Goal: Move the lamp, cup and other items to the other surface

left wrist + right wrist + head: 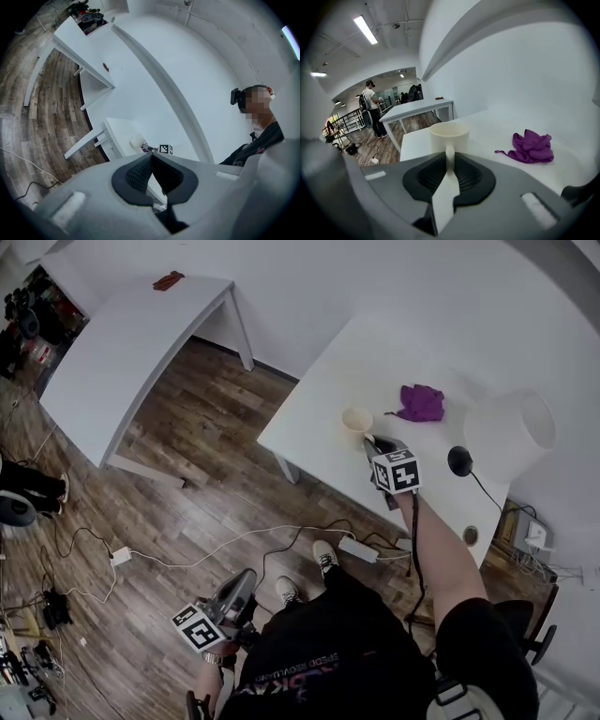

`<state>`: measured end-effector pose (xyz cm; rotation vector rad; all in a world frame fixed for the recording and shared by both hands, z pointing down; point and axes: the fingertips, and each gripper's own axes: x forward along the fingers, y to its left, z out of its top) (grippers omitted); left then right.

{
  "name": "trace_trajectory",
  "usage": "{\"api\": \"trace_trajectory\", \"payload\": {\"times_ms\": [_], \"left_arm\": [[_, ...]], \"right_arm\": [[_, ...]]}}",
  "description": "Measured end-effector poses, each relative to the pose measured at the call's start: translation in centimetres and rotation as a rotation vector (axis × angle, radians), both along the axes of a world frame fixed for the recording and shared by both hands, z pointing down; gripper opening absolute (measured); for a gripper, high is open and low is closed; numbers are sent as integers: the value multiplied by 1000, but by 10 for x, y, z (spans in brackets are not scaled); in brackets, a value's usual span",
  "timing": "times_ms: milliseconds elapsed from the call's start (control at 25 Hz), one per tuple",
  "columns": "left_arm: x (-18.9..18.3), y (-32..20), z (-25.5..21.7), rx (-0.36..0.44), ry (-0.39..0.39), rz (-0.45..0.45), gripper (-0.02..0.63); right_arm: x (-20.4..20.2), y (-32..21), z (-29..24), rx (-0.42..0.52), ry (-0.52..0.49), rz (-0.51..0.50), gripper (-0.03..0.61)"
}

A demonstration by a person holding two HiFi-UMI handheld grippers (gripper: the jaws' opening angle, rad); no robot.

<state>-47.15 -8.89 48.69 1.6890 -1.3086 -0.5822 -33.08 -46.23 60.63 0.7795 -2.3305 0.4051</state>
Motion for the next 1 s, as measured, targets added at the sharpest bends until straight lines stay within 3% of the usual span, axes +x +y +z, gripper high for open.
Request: {"api": "trace_trajectory", "payload": {"times_ms": [480, 800, 1000], "left_arm": [[34, -29, -7, 52, 16, 171, -4], [76, -66, -15, 95, 12, 323, -3], [91, -56, -25, 105, -5, 389, -3]], "right_arm": [[39, 54, -47, 25, -125, 79, 55], [87, 82, -81, 64, -216, 171, 55], [119, 103, -97, 92, -256, 245, 55]]}}
